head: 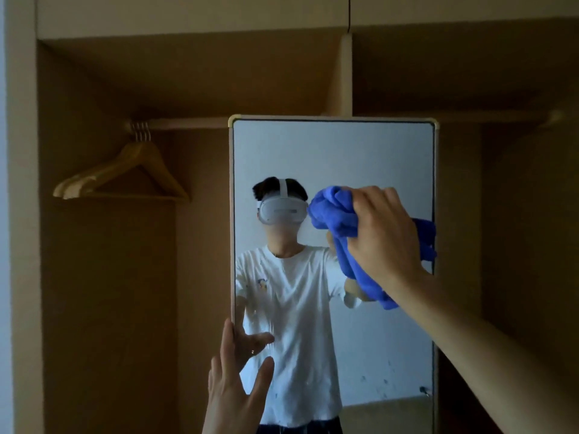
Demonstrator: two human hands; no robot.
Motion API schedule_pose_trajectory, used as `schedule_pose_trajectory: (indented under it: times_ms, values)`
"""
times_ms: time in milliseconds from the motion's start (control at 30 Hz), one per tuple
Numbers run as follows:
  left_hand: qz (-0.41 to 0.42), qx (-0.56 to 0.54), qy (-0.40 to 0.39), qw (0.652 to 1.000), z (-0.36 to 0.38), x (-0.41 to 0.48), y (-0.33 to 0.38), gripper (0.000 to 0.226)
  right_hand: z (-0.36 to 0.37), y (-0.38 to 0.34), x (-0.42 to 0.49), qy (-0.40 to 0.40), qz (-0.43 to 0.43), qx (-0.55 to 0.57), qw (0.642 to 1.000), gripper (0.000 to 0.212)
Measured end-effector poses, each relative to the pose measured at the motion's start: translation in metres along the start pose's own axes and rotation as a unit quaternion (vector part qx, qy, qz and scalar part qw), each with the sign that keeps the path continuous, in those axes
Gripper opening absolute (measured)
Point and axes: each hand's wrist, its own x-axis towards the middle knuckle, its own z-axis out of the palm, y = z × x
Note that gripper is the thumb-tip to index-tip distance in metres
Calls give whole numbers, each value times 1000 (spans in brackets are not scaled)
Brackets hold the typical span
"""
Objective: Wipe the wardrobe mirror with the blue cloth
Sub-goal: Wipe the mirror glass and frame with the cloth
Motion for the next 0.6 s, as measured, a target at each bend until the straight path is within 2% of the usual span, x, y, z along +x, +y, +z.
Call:
schedule_pose_trajectory:
  times_ms: [100,267,367,433,500,600]
  values:
    - [-15,-20,4,1000,2,0,0,91,11,-14,-24,-8,-11,12,1000,29]
    - [-15,-42,-3,999,-1,2,0,85,40,-45,-131,-69,-125,87,986,54]
    - [-16,-45,-9,999,-3,2,1,89,36,-38,-133,-90,-160,105,977,49]
    - [-17,-38,-11,999,-3,0,2,89,24,-25,-96,-91,-126,119,981,43]
    - [-19,-32,-12,999,-3,-2,2,89,8,-8,-43,-56,-63,95,992,31]
    - [-14,-24,-6,1000,-4,-3,0,90,-8,4,8,69,29,91,993,30]
